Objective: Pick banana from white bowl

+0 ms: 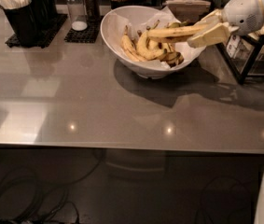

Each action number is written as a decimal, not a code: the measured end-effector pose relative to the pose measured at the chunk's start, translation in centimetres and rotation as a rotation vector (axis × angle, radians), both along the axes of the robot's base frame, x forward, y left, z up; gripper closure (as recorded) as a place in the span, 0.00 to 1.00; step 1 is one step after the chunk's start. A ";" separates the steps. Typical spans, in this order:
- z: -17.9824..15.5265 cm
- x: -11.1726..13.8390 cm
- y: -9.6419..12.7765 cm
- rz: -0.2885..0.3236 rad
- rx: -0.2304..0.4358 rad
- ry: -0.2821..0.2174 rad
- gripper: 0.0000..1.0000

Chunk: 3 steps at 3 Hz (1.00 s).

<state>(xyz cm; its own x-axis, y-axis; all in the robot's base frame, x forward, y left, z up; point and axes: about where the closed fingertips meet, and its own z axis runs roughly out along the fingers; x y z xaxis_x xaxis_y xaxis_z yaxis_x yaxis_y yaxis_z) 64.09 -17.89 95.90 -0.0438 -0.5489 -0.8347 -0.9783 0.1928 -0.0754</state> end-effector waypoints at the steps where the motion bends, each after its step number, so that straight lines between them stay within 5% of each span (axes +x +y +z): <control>1: 0.2 -1.8 -1.2 -0.013 0.072 0.012 1.00; 3: 1.8 -6.2 -3.0 -0.026 0.120 -0.016 1.00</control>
Offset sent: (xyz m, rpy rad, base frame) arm -0.0785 -0.0397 0.0135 0.1538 -0.0007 -0.0368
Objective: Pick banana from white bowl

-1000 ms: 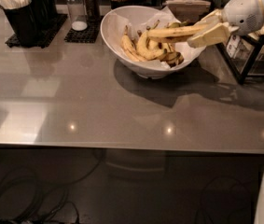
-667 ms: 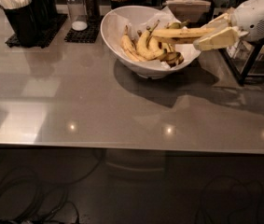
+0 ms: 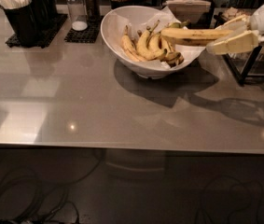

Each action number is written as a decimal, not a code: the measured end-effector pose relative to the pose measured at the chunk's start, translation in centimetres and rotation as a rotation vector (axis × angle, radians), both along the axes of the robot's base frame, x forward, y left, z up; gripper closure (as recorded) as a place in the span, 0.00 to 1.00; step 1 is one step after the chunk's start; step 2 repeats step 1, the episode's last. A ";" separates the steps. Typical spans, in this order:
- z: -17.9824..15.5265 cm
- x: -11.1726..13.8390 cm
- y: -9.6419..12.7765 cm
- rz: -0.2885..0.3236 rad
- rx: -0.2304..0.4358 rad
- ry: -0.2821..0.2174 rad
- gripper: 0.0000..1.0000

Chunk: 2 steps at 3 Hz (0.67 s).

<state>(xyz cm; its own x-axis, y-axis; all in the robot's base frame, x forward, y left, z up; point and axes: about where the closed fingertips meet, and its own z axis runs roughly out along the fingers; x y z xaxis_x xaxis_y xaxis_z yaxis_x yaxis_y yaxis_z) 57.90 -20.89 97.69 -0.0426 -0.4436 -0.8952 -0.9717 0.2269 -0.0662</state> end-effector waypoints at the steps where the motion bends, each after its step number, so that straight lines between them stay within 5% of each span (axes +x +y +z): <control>1: 0.9 -1.6 0.0 0.013 -0.015 -0.022 1.00; 2: 0.9 -1.6 0.0 0.013 -0.015 -0.022 1.00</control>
Offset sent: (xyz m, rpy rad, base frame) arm 0.0000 0.0000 0.0000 0.0000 0.0000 0.0000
